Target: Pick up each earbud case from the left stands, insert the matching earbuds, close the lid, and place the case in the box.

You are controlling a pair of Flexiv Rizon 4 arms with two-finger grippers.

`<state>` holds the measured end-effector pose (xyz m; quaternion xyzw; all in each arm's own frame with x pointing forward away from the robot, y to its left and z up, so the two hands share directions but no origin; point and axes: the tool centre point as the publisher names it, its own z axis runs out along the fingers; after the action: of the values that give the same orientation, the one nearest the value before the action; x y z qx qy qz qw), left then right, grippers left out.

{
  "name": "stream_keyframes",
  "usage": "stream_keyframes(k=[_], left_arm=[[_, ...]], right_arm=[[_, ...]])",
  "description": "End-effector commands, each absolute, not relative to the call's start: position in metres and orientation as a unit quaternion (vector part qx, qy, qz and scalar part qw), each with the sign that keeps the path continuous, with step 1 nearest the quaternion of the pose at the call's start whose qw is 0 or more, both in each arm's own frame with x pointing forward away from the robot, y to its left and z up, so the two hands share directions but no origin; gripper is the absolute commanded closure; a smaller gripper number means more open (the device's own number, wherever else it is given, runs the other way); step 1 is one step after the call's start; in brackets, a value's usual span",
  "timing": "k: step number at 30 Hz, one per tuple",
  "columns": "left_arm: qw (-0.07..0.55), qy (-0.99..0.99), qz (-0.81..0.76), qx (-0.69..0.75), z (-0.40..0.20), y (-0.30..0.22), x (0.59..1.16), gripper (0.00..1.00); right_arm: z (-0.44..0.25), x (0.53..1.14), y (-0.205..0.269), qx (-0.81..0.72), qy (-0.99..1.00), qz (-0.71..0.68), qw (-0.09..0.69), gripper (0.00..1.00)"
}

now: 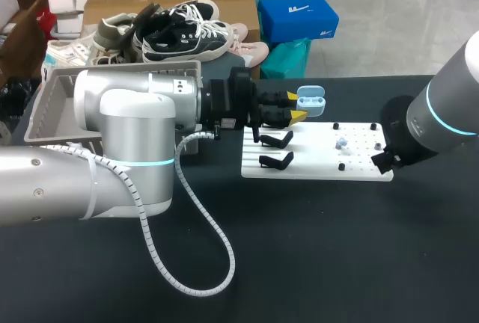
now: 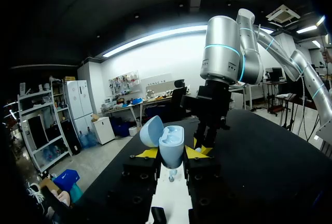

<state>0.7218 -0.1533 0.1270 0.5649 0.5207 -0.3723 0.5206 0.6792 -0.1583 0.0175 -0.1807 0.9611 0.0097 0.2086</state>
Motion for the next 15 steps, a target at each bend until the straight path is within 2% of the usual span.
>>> stream_keyframes(k=[1, 9, 13, 14, 15], left_arm=[[0.522, 0.520, -0.372, 0.564, 0.1262, -0.1532, 0.7220, 1.00], [0.522, 0.520, -0.372, 0.564, 0.1262, -0.1532, 0.7220, 1.00], [0.522, 0.520, -0.372, 0.564, 0.1262, -0.1532, 0.7220, 1.00], [0.522, 0.520, -0.372, 0.564, 0.1262, -0.1532, 0.7220, 1.00], [0.522, 0.520, -0.372, 0.564, 0.1262, -0.1532, 0.7220, 1.00]], right_arm=[[0.0145, 0.6803, -0.1565, -0.179, 0.961, 0.007, 0.212, 0.72], [0.0137, 0.6804, -0.1565, -0.177, 0.961, 0.008, 0.212, 0.78], [0.0133, 0.6803, -0.1565, -0.176, 0.961, 0.008, 0.211, 0.93], [0.0132, 0.6803, -0.1565, -0.176, 0.961, 0.008, 0.211, 1.00], [0.0131, 0.6803, -0.1565, -0.175, 0.961, 0.008, 0.212, 1.00]])
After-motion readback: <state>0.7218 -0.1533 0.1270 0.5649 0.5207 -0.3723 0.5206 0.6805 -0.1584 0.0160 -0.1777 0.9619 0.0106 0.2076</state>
